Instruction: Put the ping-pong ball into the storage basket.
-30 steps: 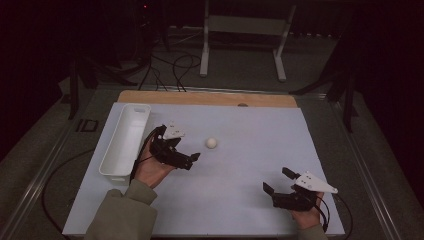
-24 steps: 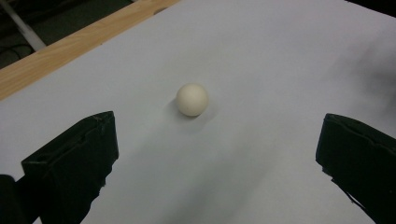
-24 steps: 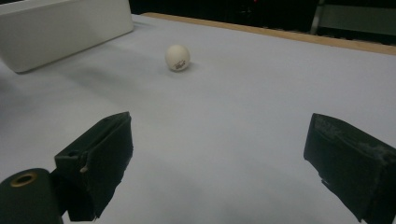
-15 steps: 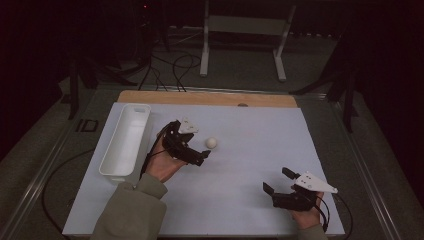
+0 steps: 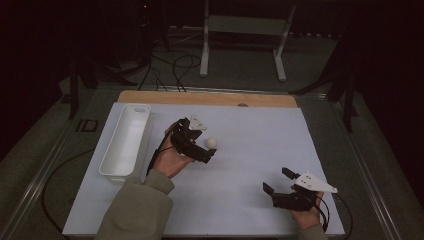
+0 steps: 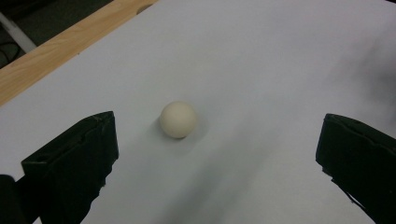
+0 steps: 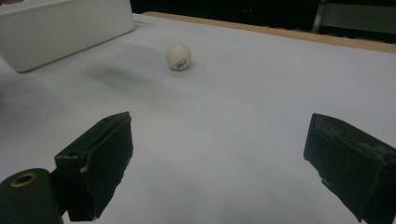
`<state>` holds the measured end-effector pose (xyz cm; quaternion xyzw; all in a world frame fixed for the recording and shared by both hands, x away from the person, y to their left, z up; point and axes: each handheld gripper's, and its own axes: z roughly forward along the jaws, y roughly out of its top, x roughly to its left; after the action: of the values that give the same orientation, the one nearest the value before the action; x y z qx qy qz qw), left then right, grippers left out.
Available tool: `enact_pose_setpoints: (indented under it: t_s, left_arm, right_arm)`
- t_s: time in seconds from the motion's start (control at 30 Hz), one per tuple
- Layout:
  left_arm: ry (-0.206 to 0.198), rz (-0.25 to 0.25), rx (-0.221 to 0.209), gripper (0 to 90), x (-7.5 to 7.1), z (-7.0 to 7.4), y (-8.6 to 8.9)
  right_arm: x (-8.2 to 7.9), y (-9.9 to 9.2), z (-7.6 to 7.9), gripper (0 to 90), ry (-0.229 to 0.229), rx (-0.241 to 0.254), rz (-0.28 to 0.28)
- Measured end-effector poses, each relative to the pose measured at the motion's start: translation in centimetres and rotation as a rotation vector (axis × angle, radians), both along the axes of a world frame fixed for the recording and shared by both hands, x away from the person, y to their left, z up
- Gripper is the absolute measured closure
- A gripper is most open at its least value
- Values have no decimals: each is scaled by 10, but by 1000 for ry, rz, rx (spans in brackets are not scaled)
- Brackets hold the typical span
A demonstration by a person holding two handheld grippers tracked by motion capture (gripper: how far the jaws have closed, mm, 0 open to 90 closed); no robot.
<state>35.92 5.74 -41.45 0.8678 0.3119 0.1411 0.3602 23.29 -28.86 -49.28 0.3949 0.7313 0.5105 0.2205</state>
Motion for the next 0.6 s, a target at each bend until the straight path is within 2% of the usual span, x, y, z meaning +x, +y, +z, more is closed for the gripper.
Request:
enact_pose_setpoints:
  t_s: [0.3,0.6]
  left_arm:
    - [12,2,9,0,7,-2,-3]
    - [38,22,25,0,22,-4,-8]
  right_arm:
    - [0,0,0,73,1,4,0]
    - [0,-1,0,73,-1,6,-1]
